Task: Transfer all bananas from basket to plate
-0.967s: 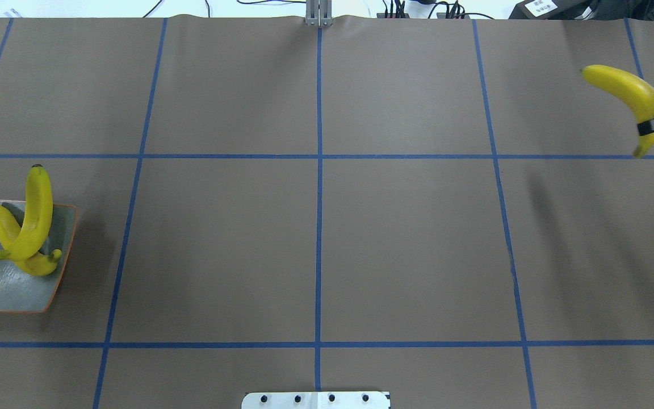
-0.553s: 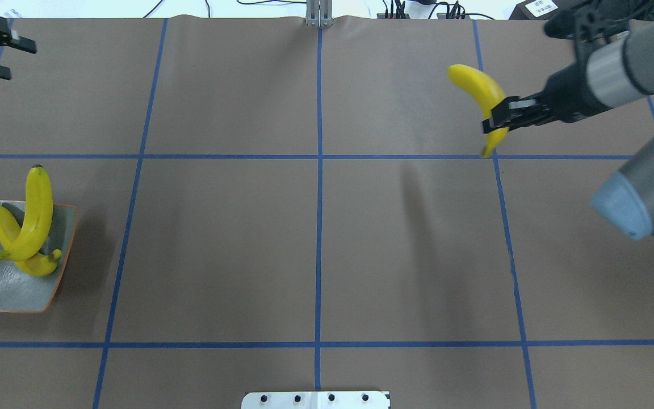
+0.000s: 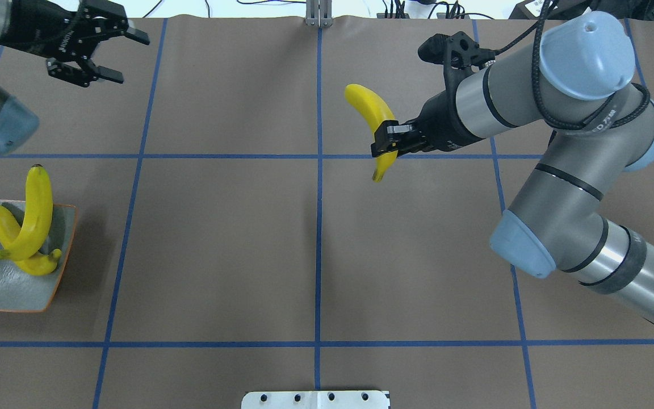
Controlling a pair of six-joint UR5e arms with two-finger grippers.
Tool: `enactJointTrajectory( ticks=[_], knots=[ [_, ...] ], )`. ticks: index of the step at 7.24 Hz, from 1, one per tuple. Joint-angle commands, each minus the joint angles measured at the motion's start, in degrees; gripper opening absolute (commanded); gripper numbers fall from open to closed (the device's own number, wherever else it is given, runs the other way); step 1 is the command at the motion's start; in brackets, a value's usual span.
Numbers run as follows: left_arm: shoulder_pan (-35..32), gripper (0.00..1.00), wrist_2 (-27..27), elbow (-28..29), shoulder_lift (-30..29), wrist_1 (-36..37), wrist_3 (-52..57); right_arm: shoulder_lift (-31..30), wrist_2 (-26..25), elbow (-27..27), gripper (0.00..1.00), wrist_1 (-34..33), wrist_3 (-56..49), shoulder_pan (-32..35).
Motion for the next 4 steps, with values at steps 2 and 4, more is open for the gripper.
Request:
enactJointTrajectory(
  ticks=[2,4],
  knots=[
    [8.8,0.99,3.4,-3.4,-7.3,7.3,-9.9,5.9,-3.3,-0.1,0.0,-0.1,4.6,-3.8],
    [11.4,0.99,5.0,-4.3,-7.8,7.0,-11.9,7.6,-6.4,-0.3,0.0,0.2,7.4,-6.2]
  ],
)
